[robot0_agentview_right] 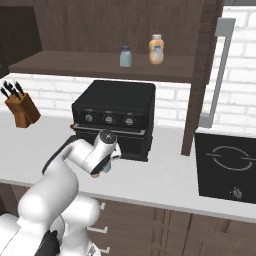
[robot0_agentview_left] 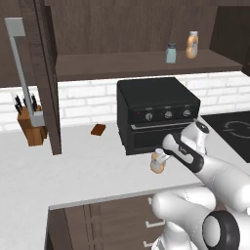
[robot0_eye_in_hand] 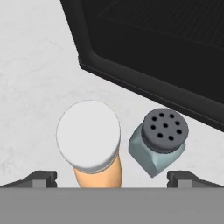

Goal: Put the shaker and condiment bottle from the counter next to their counterparts in the cabinet.

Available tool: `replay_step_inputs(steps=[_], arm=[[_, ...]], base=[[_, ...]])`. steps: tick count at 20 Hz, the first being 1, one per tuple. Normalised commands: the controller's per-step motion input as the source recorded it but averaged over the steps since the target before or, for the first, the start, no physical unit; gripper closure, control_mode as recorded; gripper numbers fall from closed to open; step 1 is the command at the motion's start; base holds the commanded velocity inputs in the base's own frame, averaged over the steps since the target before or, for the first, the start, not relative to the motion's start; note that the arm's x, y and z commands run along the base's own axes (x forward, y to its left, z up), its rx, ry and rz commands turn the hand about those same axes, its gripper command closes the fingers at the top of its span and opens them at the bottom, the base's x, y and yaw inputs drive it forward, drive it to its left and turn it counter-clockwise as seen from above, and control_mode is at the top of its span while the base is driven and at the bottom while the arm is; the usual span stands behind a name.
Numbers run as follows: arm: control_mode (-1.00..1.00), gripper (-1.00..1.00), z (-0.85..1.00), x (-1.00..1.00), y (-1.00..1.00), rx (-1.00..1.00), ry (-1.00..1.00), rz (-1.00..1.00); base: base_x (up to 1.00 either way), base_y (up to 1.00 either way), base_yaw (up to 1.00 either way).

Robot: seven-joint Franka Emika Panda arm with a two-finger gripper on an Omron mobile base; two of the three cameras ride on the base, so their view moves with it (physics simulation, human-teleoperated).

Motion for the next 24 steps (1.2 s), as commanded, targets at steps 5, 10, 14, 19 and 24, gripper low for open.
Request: replay_step_inputs(steps=[5,10,14,19,24], arm=[[-1.00,-1.00,-0.05,0.00,0.12,0.01,0.00,0.00],[-1.00,1.00,-0.06,0.00,0.22,0.00,0.00,0.00],[-1.00,1.00,-0.02,0.01,0.09,0.00,0.02,0.00],[-1.00,1.00,-0.01,0.17,0.00,0.00,0.02,0.00],[-1.00,1.00,0.07,-0.03,-0.04,0.00,0.00,-0.06]], base=[[0.00,0.00,0.00],[0.00,0.00,0.00],[0.00,0.00,0.00],[0.00,0.00,0.00],[0.00,0.00,0.00]])
